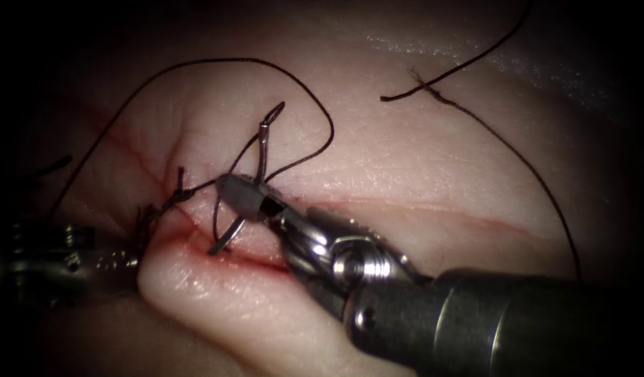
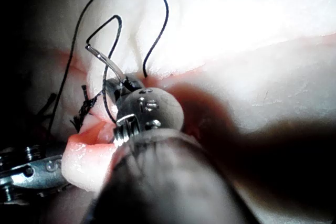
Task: Wound Closure
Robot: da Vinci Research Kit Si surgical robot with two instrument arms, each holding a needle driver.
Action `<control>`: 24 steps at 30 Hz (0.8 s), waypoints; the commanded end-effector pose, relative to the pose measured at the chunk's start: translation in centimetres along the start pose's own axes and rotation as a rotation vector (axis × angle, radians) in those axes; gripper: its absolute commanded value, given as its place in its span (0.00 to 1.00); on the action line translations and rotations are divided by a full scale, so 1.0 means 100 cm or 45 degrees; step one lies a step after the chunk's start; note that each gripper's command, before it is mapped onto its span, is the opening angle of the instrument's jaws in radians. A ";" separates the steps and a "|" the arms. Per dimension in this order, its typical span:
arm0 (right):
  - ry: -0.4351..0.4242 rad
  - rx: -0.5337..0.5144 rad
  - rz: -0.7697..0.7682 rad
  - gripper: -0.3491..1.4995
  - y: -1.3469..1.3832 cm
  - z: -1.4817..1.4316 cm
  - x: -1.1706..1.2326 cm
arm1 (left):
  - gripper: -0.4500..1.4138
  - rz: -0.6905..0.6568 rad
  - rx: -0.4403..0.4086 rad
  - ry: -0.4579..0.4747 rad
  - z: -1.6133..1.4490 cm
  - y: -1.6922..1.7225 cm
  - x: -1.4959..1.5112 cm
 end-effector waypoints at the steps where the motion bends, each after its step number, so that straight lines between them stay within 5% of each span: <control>1: -0.002 0.027 0.043 0.00 -0.0004 0.0009 -0.0006 | 0.36 0.001 -0.001 0.000 0.0009 0.0002 0.0000; 24: -0.039 0.261 0.348 0.00 -0.0032 0.0019 -0.0021 | 0.36 -0.003 -0.005 -0.001 0.0009 0.0001 -0.0003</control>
